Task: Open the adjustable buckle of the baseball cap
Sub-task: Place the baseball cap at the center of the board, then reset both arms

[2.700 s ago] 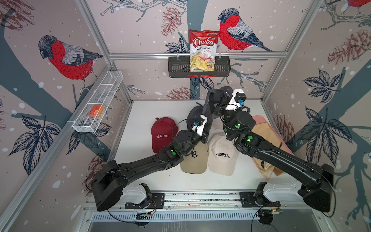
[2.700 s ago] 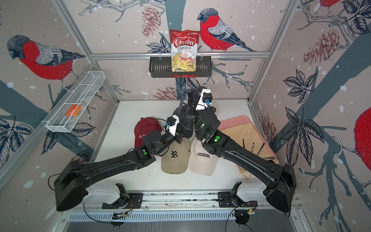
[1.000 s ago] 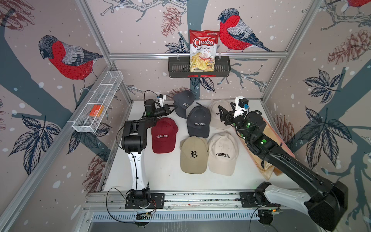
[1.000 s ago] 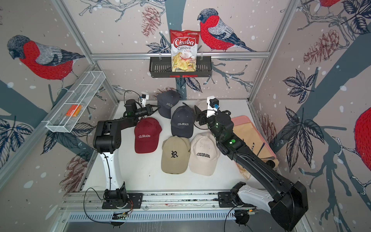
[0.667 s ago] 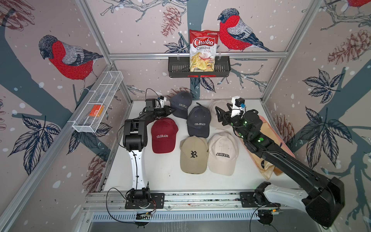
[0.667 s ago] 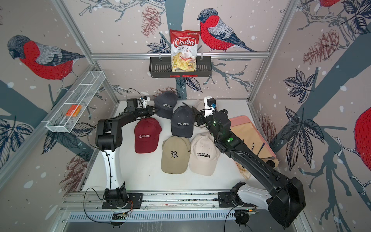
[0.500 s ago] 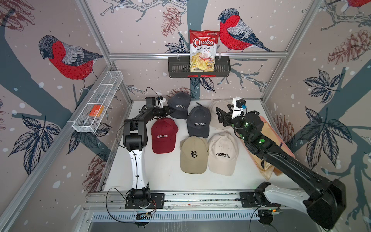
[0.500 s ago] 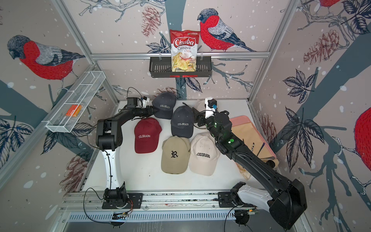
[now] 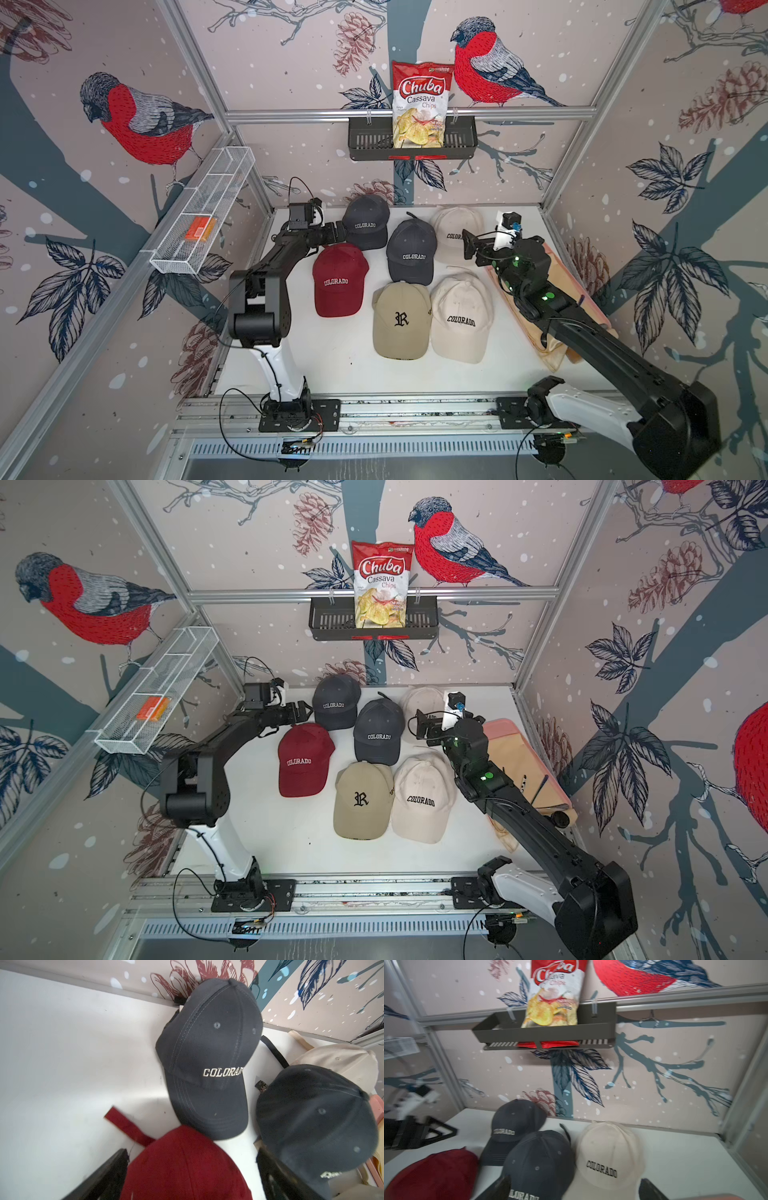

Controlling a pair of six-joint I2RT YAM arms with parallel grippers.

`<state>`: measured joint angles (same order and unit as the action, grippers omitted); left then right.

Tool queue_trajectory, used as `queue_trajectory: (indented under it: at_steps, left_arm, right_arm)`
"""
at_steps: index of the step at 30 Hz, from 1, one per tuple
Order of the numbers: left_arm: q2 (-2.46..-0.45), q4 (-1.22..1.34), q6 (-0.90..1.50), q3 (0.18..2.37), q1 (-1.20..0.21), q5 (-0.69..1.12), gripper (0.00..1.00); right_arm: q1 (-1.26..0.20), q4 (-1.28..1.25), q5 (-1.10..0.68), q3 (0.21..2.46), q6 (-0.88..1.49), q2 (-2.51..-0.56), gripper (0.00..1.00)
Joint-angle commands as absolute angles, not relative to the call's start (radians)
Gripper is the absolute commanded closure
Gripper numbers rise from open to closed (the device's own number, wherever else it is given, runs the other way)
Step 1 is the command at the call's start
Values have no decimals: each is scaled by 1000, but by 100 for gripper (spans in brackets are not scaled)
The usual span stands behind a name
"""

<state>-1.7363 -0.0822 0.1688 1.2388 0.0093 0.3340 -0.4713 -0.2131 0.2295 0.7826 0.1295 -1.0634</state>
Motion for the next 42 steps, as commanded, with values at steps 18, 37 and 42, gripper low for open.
queue_trajectory:
  at_steps: [18, 37, 42]
  left_arm:
    - [-1481, 1293, -20, 192, -27, -57, 4]
    - [-1557, 1309, -11, 233, -19, -73, 4]
    - [-1555, 1312, -8, 230, -18, -71, 4]
  right_arm:
    - [-93, -1350, 284, 152, 33, -1483, 0]
    - [-73, -1357, 298, 199, 58, -1557, 0]
    - [-52, -1355, 254, 190, 71, -1540, 0]
